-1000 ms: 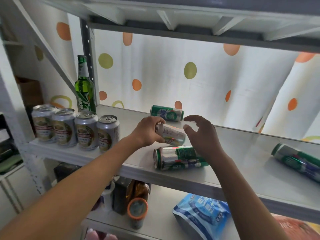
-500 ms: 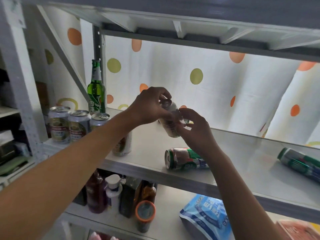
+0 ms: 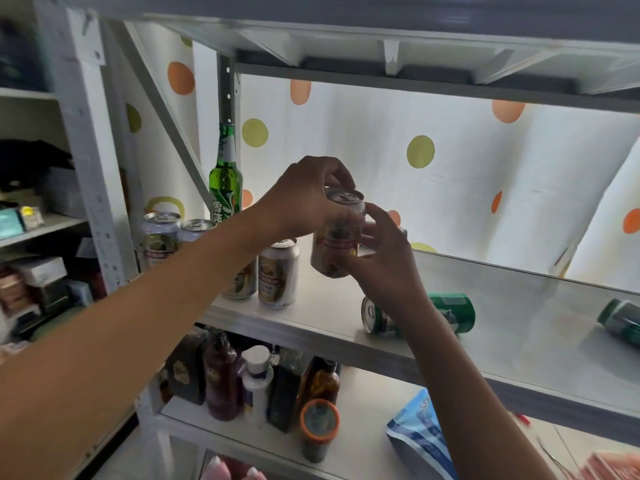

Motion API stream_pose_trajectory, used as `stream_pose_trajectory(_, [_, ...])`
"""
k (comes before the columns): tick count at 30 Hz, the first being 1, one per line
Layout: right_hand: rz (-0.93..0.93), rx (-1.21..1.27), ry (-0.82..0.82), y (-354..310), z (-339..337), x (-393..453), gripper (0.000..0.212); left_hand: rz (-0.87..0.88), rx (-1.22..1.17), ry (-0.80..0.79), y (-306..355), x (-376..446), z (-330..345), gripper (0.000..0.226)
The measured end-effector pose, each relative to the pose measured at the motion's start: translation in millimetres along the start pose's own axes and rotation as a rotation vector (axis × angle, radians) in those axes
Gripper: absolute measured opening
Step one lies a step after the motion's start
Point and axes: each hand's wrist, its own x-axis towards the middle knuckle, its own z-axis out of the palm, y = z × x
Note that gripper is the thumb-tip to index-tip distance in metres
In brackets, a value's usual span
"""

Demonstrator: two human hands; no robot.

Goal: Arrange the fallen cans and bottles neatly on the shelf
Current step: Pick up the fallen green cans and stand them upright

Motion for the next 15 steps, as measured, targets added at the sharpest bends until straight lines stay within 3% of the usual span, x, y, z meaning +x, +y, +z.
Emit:
stream_pose_trajectory(7, [0.084,-0.023,0.04,14,27,-12,0.067,0.002,-0.047,-0.058,-29,-16,5,0.015])
stream_pose_trajectory(15, [0.169,-0.163,0.03,34,42,-24,0.07,0.206,0.291,-0.055,-62,-37,-5,0.017])
